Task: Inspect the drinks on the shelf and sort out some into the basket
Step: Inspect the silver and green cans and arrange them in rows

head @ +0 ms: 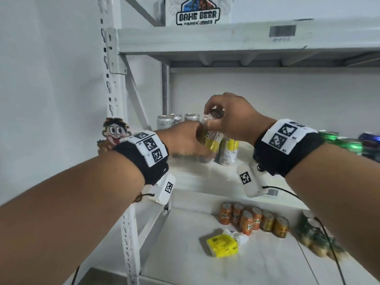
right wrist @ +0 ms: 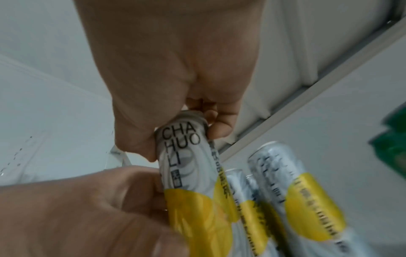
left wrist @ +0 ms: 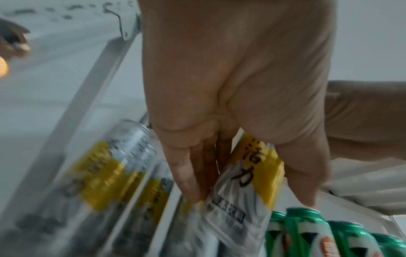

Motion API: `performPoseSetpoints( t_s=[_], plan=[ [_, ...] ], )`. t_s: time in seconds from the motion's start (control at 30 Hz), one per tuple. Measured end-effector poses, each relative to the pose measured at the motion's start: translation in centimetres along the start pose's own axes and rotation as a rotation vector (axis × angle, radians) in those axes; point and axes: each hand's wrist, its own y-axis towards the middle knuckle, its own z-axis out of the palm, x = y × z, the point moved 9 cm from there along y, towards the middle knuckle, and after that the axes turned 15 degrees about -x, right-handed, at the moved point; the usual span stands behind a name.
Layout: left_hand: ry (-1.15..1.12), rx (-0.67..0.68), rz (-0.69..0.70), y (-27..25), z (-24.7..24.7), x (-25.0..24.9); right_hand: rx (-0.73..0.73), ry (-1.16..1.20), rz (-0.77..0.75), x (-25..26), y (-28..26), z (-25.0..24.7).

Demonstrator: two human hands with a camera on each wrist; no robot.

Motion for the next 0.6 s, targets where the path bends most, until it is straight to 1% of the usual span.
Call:
performPoseSetpoints(
  t_s=[0.07,0.17,0.27,0.37,0.47,0.6],
  plan=[
    [-0.138,-0.013,-0.035,0.1,2.6,-2.3,-0.024,0.029,0.054,-2.0,-1.4,-2.3],
    [-0.191,-0.009,0.001,0.6,6.4,-6.1,-0.036,0.021,0.146,-5.9,-3.8,-5.5],
    [-0.202,-0.020,0.042,0.7,10.0,-9.9,-0.082,0.106,0.317,-10.8,-6.6,-9.0],
    [-0.277,-0.001,0.054,1.2,14.2,-13.4,-0.134,0.202,0.471,-15.8,-9.4,-12.3],
    [-0.328,0.032,0.065,1.8,17.9,-15.8,-0.156,0.252,0.551,-19.5,-12.0,-14.2],
    [-0.420,0.024,0.034,2.7,21.2,-16.8,-0.121,0.406,0.624,-22.9,-14.8,-13.7]
  ],
)
